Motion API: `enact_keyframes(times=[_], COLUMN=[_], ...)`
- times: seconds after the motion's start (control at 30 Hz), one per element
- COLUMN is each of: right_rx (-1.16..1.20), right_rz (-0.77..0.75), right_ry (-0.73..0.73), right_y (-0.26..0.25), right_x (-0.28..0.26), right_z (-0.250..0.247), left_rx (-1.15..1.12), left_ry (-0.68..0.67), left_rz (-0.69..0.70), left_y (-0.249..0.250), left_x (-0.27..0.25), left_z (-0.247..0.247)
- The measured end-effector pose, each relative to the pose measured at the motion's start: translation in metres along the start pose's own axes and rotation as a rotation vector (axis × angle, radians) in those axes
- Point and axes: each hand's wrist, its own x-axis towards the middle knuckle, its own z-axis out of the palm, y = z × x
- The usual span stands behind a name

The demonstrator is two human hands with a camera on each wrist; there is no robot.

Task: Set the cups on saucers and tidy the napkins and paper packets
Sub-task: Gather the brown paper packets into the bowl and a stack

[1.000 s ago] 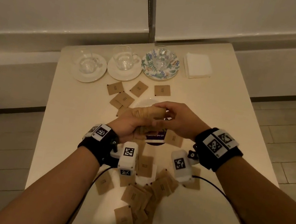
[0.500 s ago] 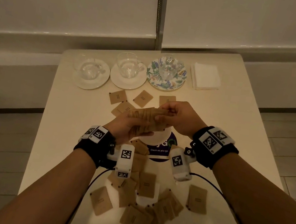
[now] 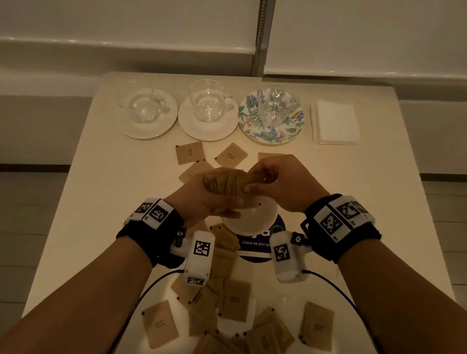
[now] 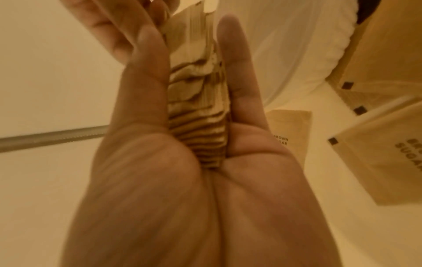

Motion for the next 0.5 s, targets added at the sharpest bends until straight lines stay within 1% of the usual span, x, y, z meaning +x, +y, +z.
enact_keyframes(times=[0.07, 0.1, 0.23, 0.33, 0.4, 0.5], right_rx=[0.024, 0.02, -0.006, -0.137, -0.233, -0.343], right_rz=[0.015, 0.019, 0.069, 0.111, 0.108, 0.1], right_ry=[0.036, 0.047, 0.098, 0.102, 0.086, 0.079], right_y=[0.004, 0.007, 0.019, 0.027, 0.029, 0.029], right_x=[0.0, 0.001, 0.004, 0.005, 0.007, 0.012], right_z=[0.0, 0.0, 0.0, 0.008, 0.018, 0.031], left_rx=[0.008, 0.015, -0.034, -0.164, -0.194, -0.194], left_ry=[0.001, 0.031, 0.219, 0.343, 0.372, 0.378], left_rz=[-0.003, 0.0, 0.026, 0.052, 0.064, 0.08], left_y=[0.001, 0.001, 0.002, 0.0, -0.002, -0.006], left_x=[0.001, 0.003, 0.006, 0.007, 0.008, 0.008], left_z=[-0.005, -0.007, -0.012, -0.016, -0.018, -0.02])
